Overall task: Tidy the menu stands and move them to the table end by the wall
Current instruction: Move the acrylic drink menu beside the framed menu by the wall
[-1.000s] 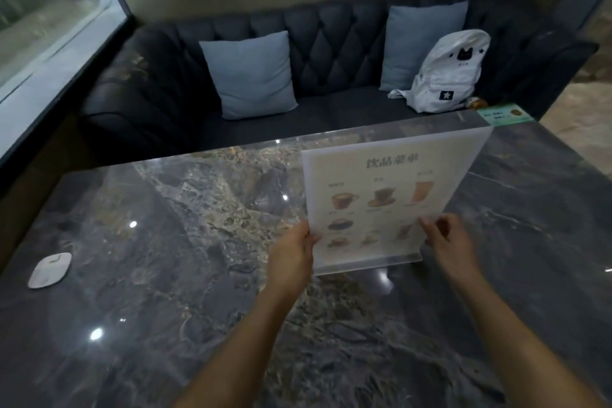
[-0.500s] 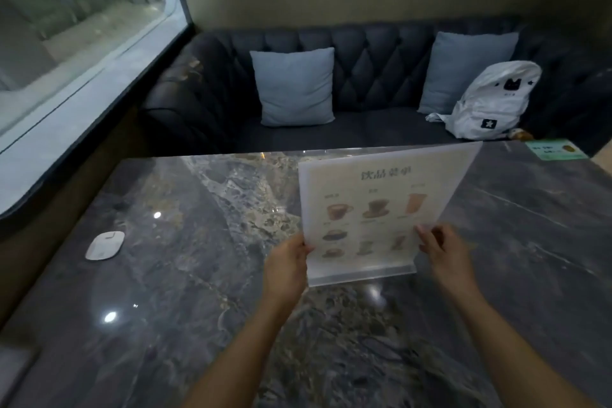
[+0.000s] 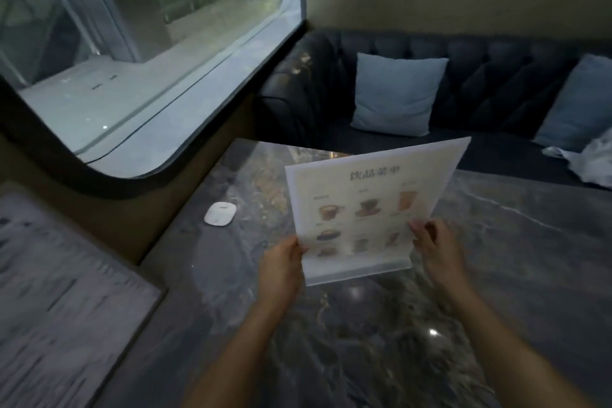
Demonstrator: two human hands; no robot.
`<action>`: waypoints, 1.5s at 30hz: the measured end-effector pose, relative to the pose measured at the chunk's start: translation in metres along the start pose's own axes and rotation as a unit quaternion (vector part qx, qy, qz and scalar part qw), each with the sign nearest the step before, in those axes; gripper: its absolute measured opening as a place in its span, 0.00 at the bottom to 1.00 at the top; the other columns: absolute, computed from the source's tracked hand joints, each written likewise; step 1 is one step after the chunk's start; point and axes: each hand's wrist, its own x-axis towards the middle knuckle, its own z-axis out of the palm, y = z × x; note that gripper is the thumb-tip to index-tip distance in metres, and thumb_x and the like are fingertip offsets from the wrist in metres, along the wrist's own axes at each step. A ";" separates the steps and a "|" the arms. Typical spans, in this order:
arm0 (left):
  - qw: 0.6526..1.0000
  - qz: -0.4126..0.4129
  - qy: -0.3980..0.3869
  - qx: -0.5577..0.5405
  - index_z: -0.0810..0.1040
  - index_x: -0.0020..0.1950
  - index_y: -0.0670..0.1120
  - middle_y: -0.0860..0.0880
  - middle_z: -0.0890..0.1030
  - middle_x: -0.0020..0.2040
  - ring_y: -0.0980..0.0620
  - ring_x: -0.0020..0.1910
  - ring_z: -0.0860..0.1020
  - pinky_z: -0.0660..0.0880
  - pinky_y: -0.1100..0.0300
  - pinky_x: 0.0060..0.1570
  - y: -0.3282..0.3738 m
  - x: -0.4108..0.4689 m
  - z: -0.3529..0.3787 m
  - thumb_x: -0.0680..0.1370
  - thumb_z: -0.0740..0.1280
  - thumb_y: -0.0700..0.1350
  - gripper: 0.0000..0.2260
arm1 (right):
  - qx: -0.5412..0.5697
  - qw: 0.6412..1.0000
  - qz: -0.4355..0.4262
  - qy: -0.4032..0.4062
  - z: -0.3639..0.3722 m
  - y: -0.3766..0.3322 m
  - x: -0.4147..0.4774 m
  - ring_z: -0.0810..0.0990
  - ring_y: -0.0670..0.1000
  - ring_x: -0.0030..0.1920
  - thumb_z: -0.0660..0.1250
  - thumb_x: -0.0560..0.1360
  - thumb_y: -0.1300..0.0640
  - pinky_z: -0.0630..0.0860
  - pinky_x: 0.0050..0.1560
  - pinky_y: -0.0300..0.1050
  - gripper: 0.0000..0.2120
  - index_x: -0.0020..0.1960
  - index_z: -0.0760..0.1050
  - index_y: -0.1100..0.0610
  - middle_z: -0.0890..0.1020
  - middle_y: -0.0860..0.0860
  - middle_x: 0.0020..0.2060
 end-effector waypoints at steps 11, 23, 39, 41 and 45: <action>0.990 -0.070 0.120 0.030 0.79 0.41 0.42 0.49 0.81 0.36 0.52 0.35 0.76 0.69 0.59 0.33 -0.068 0.034 -0.103 0.75 0.63 0.36 0.07 | 0.004 0.996 -0.042 -0.076 0.143 -0.067 0.024 0.78 0.57 0.47 0.60 0.77 0.53 0.77 0.49 0.56 0.10 0.50 0.72 0.59 0.79 0.58 0.51; 0.972 -0.121 0.201 0.004 0.77 0.45 0.43 0.53 0.79 0.42 0.55 0.41 0.76 0.74 0.58 0.43 -0.107 0.048 -0.175 0.79 0.59 0.43 0.09 | 0.166 0.964 -0.053 -0.201 0.266 -0.117 0.056 0.78 0.55 0.45 0.66 0.74 0.57 0.75 0.50 0.60 0.07 0.39 0.70 0.47 0.76 0.48 0.38; 0.931 -0.132 0.310 -0.140 0.64 0.61 0.69 0.59 0.73 0.61 0.71 0.58 0.70 0.64 0.84 0.49 -0.104 0.040 -0.185 0.79 0.57 0.40 0.23 | 0.234 0.919 -0.040 -0.316 0.359 -0.151 0.080 0.75 0.47 0.38 0.65 0.74 0.52 0.74 0.39 0.42 0.03 0.41 0.72 0.47 0.75 0.50 0.39; 0.935 -0.117 0.311 -0.126 0.60 0.59 0.76 0.59 0.69 0.67 0.66 0.65 0.67 0.63 0.82 0.55 -0.107 0.038 -0.184 0.79 0.57 0.38 0.28 | 0.229 0.915 -0.046 -0.330 0.366 -0.150 0.083 0.74 0.47 0.36 0.64 0.75 0.55 0.72 0.38 0.41 0.03 0.43 0.71 0.49 0.74 0.50 0.38; 0.943 -0.116 0.289 -0.116 0.53 0.66 0.74 0.58 0.64 0.73 0.64 0.69 0.63 0.64 0.81 0.55 -0.112 0.034 -0.180 0.79 0.57 0.39 0.31 | 0.230 0.903 -0.051 -0.359 0.378 -0.153 0.086 0.75 0.43 0.35 0.63 0.75 0.56 0.74 0.37 0.36 0.03 0.43 0.71 0.50 0.75 0.49 0.37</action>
